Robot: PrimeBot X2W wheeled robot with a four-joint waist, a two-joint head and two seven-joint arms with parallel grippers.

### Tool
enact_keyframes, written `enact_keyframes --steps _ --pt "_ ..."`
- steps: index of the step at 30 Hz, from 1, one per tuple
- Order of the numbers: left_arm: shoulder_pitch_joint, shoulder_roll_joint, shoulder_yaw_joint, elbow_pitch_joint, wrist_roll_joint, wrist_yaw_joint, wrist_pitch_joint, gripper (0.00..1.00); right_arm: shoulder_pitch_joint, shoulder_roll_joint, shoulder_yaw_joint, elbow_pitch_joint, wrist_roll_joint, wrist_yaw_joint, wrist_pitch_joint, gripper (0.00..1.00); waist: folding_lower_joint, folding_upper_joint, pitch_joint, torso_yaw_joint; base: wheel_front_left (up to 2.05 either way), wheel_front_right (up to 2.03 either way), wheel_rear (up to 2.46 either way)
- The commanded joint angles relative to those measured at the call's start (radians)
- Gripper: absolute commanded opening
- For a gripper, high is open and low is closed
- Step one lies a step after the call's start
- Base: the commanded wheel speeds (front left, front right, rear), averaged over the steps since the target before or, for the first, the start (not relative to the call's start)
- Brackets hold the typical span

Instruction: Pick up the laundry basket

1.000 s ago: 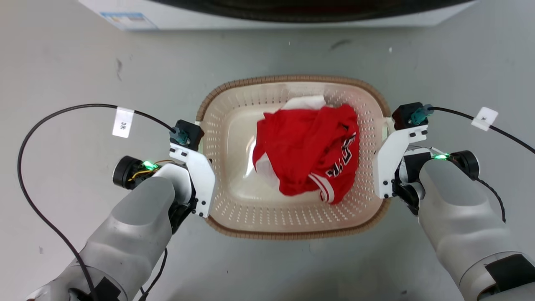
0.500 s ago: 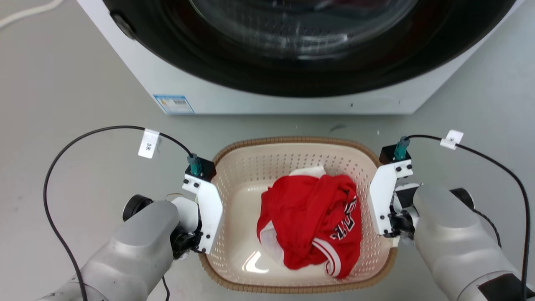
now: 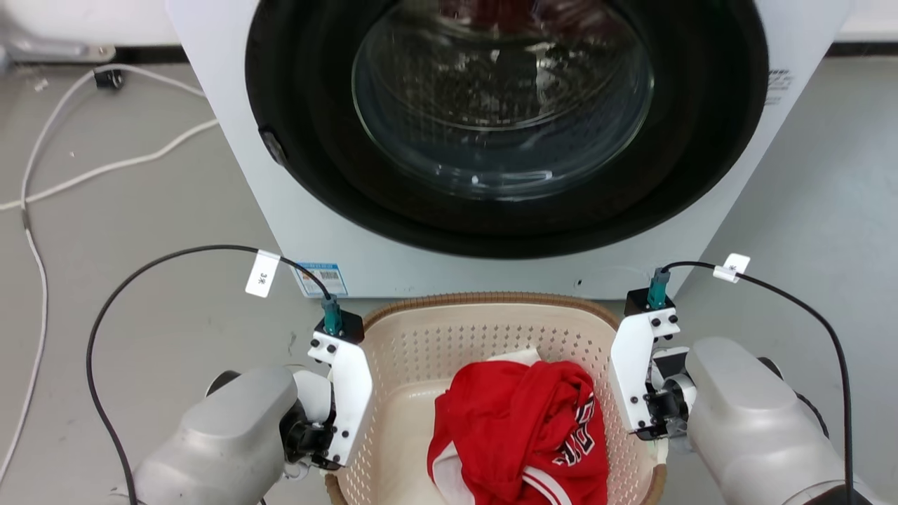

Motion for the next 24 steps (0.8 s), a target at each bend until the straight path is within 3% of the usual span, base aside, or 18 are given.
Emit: enact_keyframes --steps 1,12,24 --pt "0.018 -0.008 -0.013 -0.018 -0.003 -0.015 0.018 0.00 0.001 0.001 0.011 -0.006 0.001 0.003 -0.005 0.00 0.0003 -0.0001 -0.034 -0.002 0.00 0.00 0.00" --pt "0.051 0.014 -0.025 -0.040 -0.054 -0.015 0.131 0.00 0.007 0.000 0.044 -0.011 0.049 0.003 0.050 0.00 0.0003 -0.0001 -0.121 -0.019 0.00 0.00 0.00" --pt "0.015 0.007 -0.028 -0.050 -0.054 -0.017 0.170 0.00 -0.022 0.001 0.078 -0.023 0.083 0.003 0.089 0.00 0.0003 -0.0001 -0.156 -0.031 0.00 0.00 0.00"
